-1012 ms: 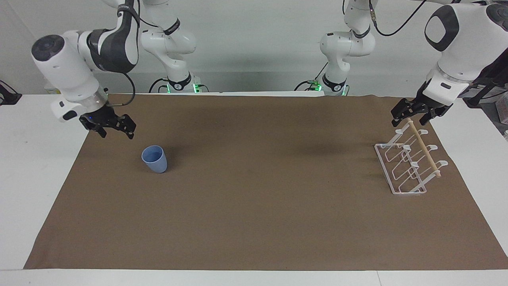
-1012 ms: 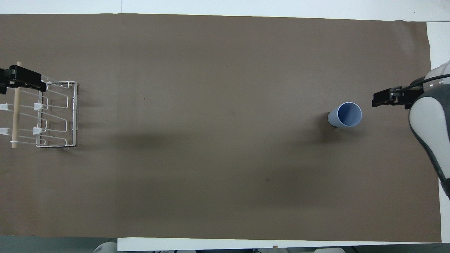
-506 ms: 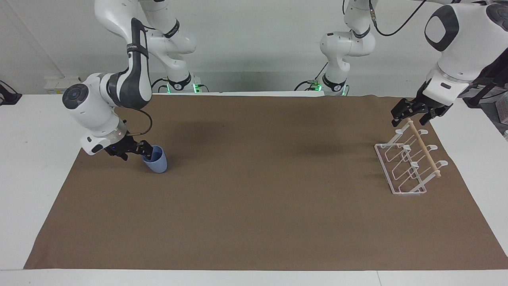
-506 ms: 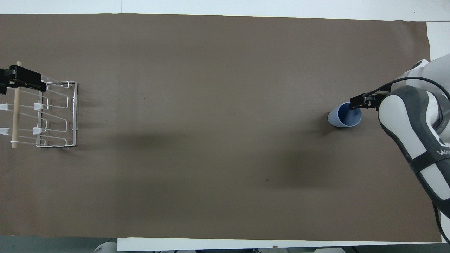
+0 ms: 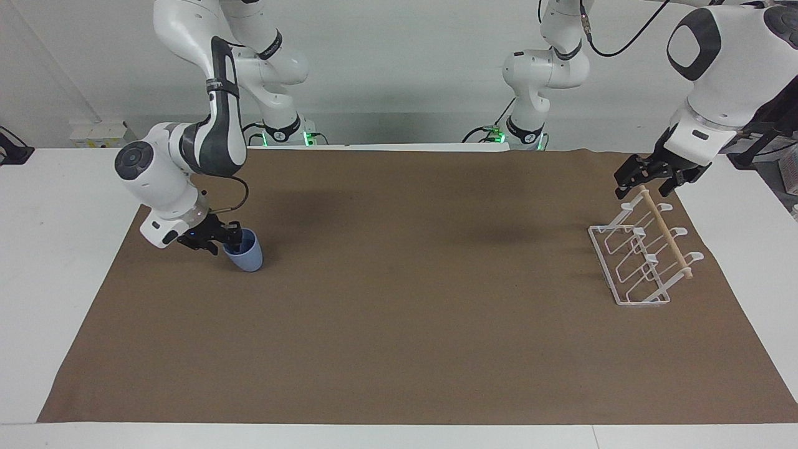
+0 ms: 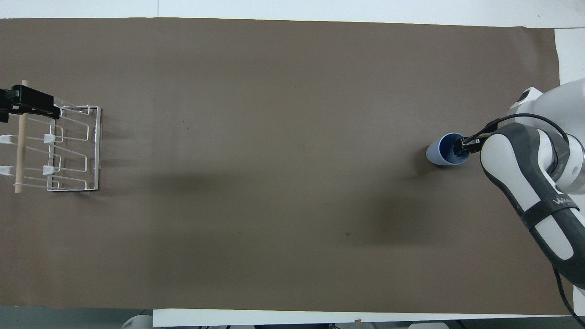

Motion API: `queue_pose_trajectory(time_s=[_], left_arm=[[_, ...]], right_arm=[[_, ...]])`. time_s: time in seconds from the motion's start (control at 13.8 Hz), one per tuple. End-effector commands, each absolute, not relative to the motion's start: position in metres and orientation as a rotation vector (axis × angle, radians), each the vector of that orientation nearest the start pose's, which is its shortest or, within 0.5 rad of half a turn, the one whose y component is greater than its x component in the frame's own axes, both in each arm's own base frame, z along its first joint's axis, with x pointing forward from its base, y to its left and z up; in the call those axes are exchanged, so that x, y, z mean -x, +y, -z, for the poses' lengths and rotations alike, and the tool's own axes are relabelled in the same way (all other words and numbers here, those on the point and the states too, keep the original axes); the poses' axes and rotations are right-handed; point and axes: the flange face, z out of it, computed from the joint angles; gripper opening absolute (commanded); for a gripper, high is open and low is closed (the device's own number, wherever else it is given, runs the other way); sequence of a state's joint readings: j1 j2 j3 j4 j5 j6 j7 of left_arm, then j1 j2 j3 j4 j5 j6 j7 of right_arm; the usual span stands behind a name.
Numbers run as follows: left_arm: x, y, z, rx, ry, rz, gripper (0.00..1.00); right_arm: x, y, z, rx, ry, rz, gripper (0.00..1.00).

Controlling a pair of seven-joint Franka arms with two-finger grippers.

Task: Hang cup on cup holder
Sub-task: 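Lift the cup and tilt it sideways with the right gripper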

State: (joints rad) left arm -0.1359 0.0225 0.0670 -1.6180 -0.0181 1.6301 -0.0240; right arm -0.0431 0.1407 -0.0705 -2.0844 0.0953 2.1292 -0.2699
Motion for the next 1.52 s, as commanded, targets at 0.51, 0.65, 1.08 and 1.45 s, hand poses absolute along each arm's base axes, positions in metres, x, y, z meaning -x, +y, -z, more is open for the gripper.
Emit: queue_pose_trajectory(time_s=[0.51, 0.65, 1.08, 1.45], left_arm=[[-0.554, -0.038, -0.597, 3.165, 0.068, -0.024, 1.00], [-0.554, -0.038, -0.596, 3.165, 0.066, -0.026, 1.00], [-0.552, -0.046, -0.601, 3.165, 0.075, -0.019, 1.00], [-0.550, -0.040, -0.604, 3.175, -0.061, -0.036, 1.00]], right_arm=[[-0.574, -0.048, -0.411, 2.983, -0.223, -0.128, 0.00], [-0.586, -0.028, -0.463, 2.833, -0.174, -0.095, 0.00], [-0.595, 0.047, -0.533, 2.322, 0.137, -0.130, 0.00], [-0.592, 0.159, -0.553, 2.040, 0.386, -0.299, 0.00]])
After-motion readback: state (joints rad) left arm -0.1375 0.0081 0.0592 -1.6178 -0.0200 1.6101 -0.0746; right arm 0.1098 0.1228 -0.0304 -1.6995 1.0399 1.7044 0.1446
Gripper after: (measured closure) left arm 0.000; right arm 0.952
